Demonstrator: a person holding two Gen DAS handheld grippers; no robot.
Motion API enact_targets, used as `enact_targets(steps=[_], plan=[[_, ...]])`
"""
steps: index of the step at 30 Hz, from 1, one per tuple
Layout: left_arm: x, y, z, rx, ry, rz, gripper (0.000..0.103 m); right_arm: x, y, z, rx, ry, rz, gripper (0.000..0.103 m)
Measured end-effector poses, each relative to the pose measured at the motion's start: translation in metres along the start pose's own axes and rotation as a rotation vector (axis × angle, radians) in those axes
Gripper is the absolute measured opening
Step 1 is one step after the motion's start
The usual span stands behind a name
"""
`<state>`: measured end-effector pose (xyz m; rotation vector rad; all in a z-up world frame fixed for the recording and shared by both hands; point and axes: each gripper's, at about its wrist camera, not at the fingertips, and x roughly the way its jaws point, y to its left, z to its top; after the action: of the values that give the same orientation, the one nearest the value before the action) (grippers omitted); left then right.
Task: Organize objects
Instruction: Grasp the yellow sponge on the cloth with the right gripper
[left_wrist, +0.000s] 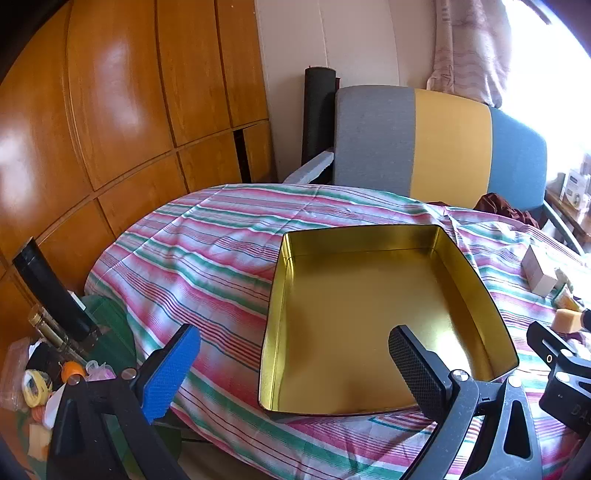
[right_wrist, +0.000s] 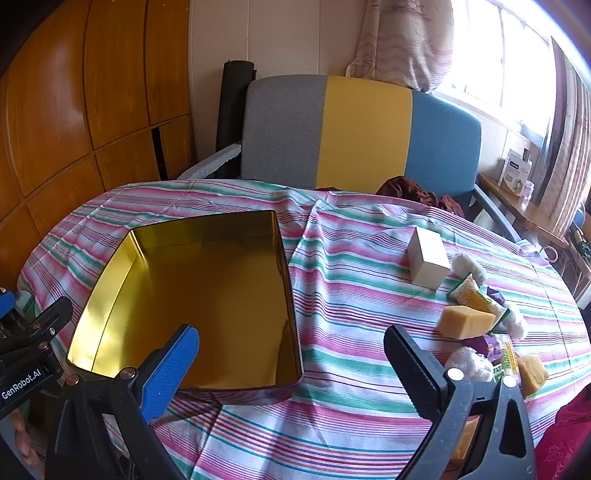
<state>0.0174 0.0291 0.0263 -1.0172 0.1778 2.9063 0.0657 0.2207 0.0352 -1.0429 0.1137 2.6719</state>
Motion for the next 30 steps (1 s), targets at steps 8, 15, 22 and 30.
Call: enact_targets(steps=[8,15,22,30], plan=[[0.002,-0.010,0.001,0.022,0.015,-0.033,0.103,0.000,-0.025,-0.004,0.033,0.020,-0.028,0.102],[0.006,-0.028,0.003,0.058,0.038,-0.124,0.103,0.000,-0.061,-0.010,0.079,0.051,-0.066,0.102],[0.009,-0.048,0.004,0.084,0.061,-0.277,0.103,-0.003,-0.110,-0.023,0.148,0.101,-0.115,0.102],[0.011,-0.063,0.005,0.082,0.091,-0.390,0.103,-0.015,-0.168,-0.044,0.194,0.209,-0.095,0.102]])
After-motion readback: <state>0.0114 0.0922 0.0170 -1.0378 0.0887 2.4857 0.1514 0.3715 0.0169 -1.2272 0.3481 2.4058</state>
